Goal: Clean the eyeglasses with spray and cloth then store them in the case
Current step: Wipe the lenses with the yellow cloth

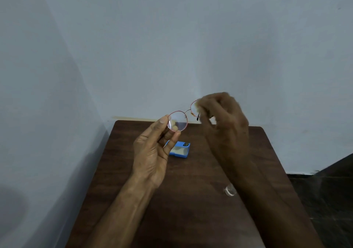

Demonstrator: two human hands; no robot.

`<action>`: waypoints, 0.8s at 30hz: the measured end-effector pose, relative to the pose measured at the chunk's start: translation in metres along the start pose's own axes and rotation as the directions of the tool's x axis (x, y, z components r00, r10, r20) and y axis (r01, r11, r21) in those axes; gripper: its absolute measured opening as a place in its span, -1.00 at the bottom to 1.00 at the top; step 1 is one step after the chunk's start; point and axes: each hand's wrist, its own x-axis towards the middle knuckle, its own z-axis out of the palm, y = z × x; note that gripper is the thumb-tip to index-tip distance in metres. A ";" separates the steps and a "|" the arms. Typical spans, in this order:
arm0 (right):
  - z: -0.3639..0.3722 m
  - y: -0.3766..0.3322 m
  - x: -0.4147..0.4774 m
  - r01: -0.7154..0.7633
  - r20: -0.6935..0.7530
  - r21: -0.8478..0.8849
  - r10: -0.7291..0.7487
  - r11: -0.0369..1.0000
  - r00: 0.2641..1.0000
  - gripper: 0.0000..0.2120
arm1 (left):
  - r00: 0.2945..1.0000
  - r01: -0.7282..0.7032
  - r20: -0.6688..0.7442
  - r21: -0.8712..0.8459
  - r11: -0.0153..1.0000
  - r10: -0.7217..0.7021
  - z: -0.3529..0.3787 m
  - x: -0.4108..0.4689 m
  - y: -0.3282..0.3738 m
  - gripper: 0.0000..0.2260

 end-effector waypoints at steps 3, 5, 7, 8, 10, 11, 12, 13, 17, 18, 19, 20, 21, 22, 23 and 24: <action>0.001 -0.002 -0.001 0.061 0.013 -0.005 -0.060 0.998 0.998 -0.89 | 0.997 -0.071 0.037 0.083 0.994 0.068 0.001 0.000 0.002 -0.82; -0.001 0.007 0.007 -0.029 -0.057 0.020 0.030 0.999 0.998 -0.91 | 0.989 -0.131 0.082 0.149 0.980 0.120 0.002 0.000 0.003 -0.79; -0.001 0.007 0.010 -0.040 -0.070 0.028 0.042 0.999 0.997 -0.91 | 0.980 -0.188 0.098 0.196 0.962 0.171 0.002 -0.001 0.004 -0.80; 0.001 0.001 0.006 -0.005 -0.049 0.019 0.006 1.000 0.999 -0.90 | 0.976 -0.210 0.101 0.210 0.955 0.193 0.002 0.000 0.005 -0.82; 0.005 -0.008 -0.003 0.074 -0.001 0.008 -0.074 0.997 0.997 -0.89 | 0.971 -0.235 0.104 0.223 0.946 0.217 0.000 0.001 0.007 -0.84; 0.005 -0.006 -0.004 0.077 0.000 0.011 -0.077 0.997 0.997 -0.89 | 0.970 -0.236 0.107 0.224 0.946 0.217 0.000 0.001 0.008 -0.83; 0.004 -0.001 -0.002 0.044 -0.015 0.017 -0.044 0.999 0.999 -0.89 | 0.971 -0.234 0.112 0.225 0.946 0.213 0.001 0.002 0.009 -0.81; 0.004 0.004 0.001 -0.005 -0.037 0.028 0.006 1.000 0.999 -0.90 | 0.971 -0.232 0.117 0.230 0.945 0.210 0.001 0.002 0.009 -0.79; 0.006 0.000 -0.001 -0.002 -0.023 0.029 0.002 1.000 1.000 -0.90 | 0.970 -0.239 0.105 0.231 0.943 0.220 0.001 0.002 0.010 -0.74; 0.007 -0.006 -0.007 0.039 0.003 0.021 -0.040 0.999 0.999 -0.90 | 0.971 -0.236 0.096 0.222 0.946 0.220 0.001 0.003 0.011 -0.77; 0.007 -0.008 -0.014 0.068 0.028 0.020 -0.068 0.998 0.997 -0.90 | 0.973 -0.228 0.091 0.208 0.951 0.213 0.000 0.003 0.012 -0.80; 0.007 -0.007 -0.018 0.071 0.038 0.025 -0.071 0.997 0.997 -0.90 | 0.975 -0.217 0.090 0.192 0.957 0.203 0.000 0.004 0.013 -0.81; 0.006 -0.003 -0.018 0.046 0.033 0.032 -0.047 0.998 0.998 -0.91 | 0.977 -0.205 0.092 0.178 0.962 0.191 0.000 0.004 0.014 -0.82; 0.005 0.003 -0.015 0.005 0.012 0.039 -0.006 0.999 1.000 -0.90 | 0.979 -0.195 0.093 0.170 0.966 0.182 0.000 0.004 0.014 -0.83; 0.006 0.008 -0.011 -0.034 -0.014 0.042 0.035 0.999 0.999 -0.90 | 0.980 -0.190 0.094 0.164 0.968 0.176 0.000 0.004 0.014 -0.83; 0.006 0.010 -0.006 -0.053 -0.037 0.042 0.055 0.998 0.998 -0.90 | 0.980 -0.187 0.095 0.158 0.970 0.173 0.000 0.004 0.014 -0.83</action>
